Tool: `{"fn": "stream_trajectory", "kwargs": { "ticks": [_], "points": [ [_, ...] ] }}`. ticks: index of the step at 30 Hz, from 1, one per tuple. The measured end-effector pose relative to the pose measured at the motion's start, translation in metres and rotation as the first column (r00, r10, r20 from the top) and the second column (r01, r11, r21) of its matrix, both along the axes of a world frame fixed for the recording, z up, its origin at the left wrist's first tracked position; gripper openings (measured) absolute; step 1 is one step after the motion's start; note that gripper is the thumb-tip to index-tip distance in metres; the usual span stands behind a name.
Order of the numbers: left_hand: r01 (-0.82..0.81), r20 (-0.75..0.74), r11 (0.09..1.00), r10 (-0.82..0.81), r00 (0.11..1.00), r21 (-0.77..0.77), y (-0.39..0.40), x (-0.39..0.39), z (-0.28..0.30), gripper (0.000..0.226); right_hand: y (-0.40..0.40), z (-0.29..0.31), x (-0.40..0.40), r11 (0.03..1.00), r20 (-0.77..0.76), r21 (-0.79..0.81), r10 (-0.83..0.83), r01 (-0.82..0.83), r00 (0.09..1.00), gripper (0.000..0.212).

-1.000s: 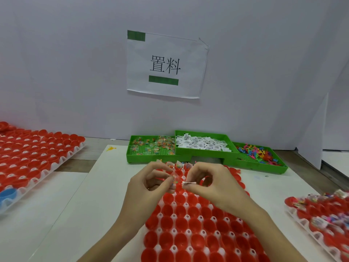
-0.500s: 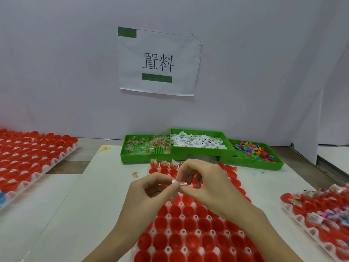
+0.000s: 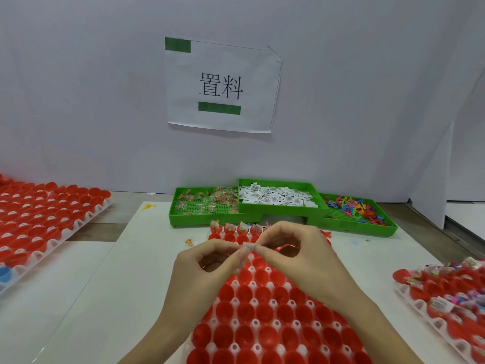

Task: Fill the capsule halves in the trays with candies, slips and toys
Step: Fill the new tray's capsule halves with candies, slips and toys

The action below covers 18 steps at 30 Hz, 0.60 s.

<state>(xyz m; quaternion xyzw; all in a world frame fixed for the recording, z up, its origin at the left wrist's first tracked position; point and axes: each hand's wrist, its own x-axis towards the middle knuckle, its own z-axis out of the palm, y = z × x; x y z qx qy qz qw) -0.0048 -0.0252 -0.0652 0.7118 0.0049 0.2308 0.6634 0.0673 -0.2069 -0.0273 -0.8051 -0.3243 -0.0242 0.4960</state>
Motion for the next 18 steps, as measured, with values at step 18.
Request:
{"fn": "stream_trajectory", "kwargs": {
  "ticks": [18],
  "points": [
    [-0.022, -0.064, 0.997, 0.018, 0.998, -0.073, 0.002, 0.002, -0.002, 0.010, -0.025, 0.010, 0.045, 0.980, -0.197, -0.042, -0.199, 0.194, 0.960, 0.009]
  ]
}}
